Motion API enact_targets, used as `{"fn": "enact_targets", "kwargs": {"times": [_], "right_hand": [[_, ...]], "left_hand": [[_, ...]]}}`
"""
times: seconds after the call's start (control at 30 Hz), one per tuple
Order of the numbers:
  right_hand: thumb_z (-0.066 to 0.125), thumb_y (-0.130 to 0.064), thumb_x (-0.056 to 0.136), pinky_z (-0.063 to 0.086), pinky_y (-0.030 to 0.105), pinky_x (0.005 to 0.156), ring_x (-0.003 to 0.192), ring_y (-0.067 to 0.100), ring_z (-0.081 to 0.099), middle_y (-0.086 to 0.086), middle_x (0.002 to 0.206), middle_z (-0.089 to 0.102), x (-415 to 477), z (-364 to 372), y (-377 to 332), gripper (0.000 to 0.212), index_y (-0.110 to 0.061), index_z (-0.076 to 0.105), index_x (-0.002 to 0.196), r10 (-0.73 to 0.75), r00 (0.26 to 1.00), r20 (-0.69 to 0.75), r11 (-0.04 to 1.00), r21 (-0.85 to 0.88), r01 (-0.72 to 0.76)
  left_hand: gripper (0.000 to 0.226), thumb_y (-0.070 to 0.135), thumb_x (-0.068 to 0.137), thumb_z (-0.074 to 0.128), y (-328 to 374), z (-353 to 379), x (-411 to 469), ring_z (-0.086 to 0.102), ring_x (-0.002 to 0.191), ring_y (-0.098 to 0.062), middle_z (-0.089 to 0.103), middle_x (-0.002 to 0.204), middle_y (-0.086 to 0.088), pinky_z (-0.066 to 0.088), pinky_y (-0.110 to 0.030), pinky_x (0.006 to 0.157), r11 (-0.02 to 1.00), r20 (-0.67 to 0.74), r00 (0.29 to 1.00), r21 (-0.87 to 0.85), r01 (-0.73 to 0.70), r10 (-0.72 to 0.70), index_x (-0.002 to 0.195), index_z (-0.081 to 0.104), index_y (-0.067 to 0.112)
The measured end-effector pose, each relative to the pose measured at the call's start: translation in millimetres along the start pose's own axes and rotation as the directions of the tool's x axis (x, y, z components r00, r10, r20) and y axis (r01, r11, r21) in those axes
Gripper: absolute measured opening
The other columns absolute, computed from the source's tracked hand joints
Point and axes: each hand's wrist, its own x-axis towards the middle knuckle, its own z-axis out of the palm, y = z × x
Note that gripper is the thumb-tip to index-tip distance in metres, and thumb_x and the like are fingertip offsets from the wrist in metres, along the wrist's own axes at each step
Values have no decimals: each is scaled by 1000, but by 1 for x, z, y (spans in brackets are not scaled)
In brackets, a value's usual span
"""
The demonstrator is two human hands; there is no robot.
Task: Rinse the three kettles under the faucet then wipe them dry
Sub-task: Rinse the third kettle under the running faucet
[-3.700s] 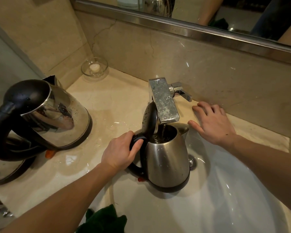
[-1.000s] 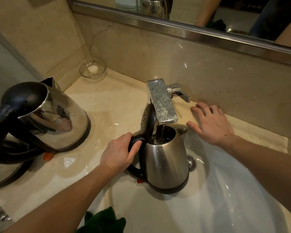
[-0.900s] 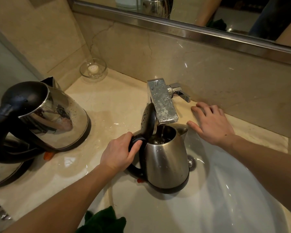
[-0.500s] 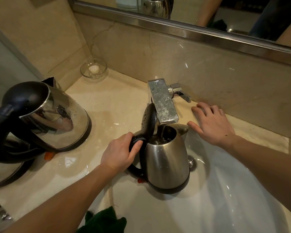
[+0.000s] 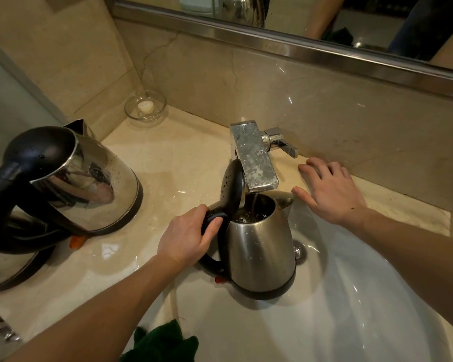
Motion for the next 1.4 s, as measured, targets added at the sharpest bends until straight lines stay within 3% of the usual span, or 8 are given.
{"fn": "enact_targets", "kwargs": {"times": [0.37, 0.63, 0.83, 1.07, 1.27, 1.4], "right_hand": [[16, -68, 91, 38, 46, 96, 113, 33, 43, 6, 143, 41, 0, 2, 1, 68, -22, 41, 135, 2, 1000, -15, 1000, 12, -2], [15, -68, 91, 37, 46, 98, 114, 33, 42, 5, 144, 40, 0, 2, 2, 67, -24, 40, 135, 6, 1000, -10, 1000, 10, -6], [17, -67, 92, 37, 46, 99, 115, 33, 42, 4, 145, 39, 0, 2, 2, 65, -24, 40, 135, 7, 1000, -9, 1000, 2, -7], [19, -66, 93, 36, 46, 98, 116, 32, 41, 5, 145, 38, 0, 2, 2, 63, -24, 40, 135, 1, 1000, -14, 1000, -1, -1], [18, -67, 93, 36, 46, 98, 115, 33, 42, 6, 144, 40, -1, 1, 1, 64, -23, 41, 135, 2, 1000, -17, 1000, 6, -2], [16, -67, 92, 38, 46, 97, 113, 34, 44, 6, 143, 41, -1, 0, 1, 67, -22, 42, 135, 3, 1000, -15, 1000, 4, -3]], "left_hand": [[67, 68, 83, 15, 0, 0, 0, 54, 68, -13, 58, 81, 5, 45, -26, 62, 1000, -20, 1000, -10, -14, 13, 102, 55, 17], [58, 62, 88, 23, 1, -1, 0, 53, 67, -13, 56, 80, 6, 39, -20, 60, 1000, -14, 1000, -19, -18, 17, 102, 55, 16], [55, 60, 88, 25, 0, 0, 0, 54, 68, -13, 59, 82, 4, 45, -24, 62, 1000, -4, 1000, -21, -12, 12, 102, 55, 17], [62, 65, 89, 20, 1, -1, 0, 54, 69, -14, 59, 84, 3, 39, -20, 60, 1000, -4, 1000, -19, -10, 10, 104, 54, 16], [54, 59, 88, 25, 0, 0, 0, 55, 70, -14, 60, 84, 3, 45, -24, 63, 1000, 1, 1000, -23, -8, 8, 104, 55, 16], [62, 66, 87, 21, 1, -1, 0, 56, 70, -15, 60, 83, 3, 50, -30, 64, 1000, -12, 1000, -16, -10, 10, 103, 55, 17]]}}
